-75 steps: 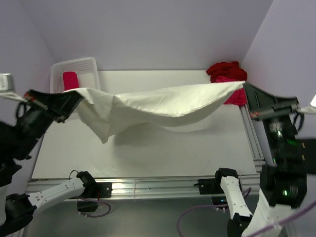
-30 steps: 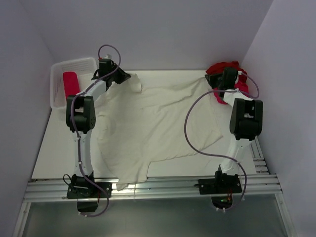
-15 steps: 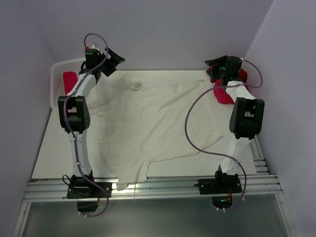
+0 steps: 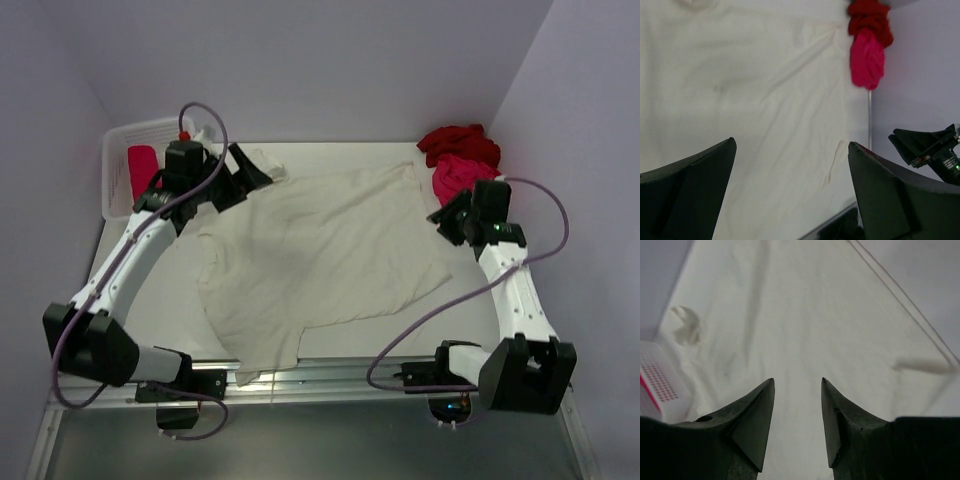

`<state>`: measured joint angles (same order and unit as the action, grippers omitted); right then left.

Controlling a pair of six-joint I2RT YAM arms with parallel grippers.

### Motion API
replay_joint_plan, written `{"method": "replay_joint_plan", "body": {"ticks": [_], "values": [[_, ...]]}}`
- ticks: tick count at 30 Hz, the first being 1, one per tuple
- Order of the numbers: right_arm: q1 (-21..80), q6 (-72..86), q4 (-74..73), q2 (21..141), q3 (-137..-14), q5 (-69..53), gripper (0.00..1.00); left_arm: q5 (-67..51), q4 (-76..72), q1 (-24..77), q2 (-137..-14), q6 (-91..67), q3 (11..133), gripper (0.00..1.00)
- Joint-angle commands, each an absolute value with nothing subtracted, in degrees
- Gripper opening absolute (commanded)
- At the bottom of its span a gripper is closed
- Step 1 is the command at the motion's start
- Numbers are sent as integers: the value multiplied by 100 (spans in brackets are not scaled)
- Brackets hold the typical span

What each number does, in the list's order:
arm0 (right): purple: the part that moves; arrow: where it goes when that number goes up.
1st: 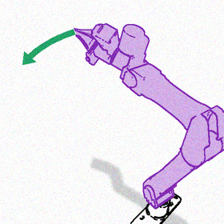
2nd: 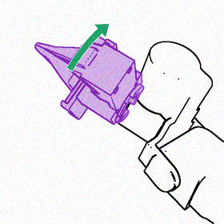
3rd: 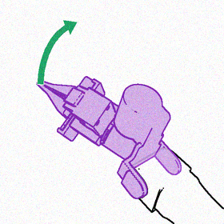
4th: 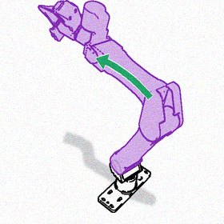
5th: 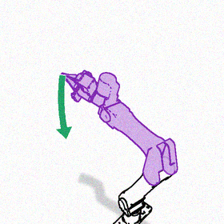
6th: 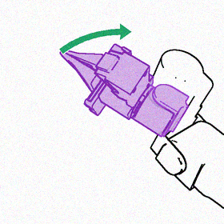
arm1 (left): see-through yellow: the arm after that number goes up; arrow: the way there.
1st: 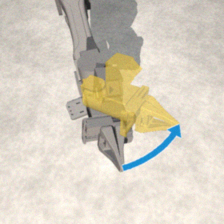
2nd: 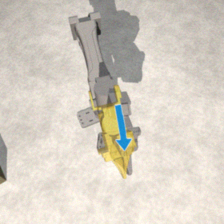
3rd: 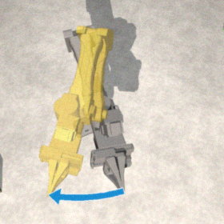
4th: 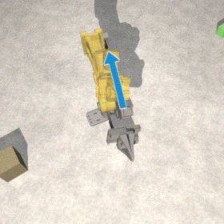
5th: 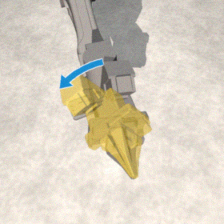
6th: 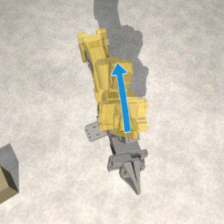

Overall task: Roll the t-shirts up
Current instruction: Flatten the tshirt

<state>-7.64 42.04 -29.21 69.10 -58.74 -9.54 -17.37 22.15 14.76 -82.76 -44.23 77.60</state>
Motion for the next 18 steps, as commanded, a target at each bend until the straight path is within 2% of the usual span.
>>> {"method": "replay_joint_plan", "body": {"ticks": [1,7,18], "values": [[-756,3788,-3954,6198,-4935,-615,49,-1468,3277,1703,-7596,-4639,6735,100],[-729,3753,-3973,6222,-4070,-862,56,-1477,3708,1995,-6426,-5036,5266,100],[-686,3753,-3744,7566,-4649,-194,58,-1301,4131,1960,-6240,-5019,4878,100]]}}
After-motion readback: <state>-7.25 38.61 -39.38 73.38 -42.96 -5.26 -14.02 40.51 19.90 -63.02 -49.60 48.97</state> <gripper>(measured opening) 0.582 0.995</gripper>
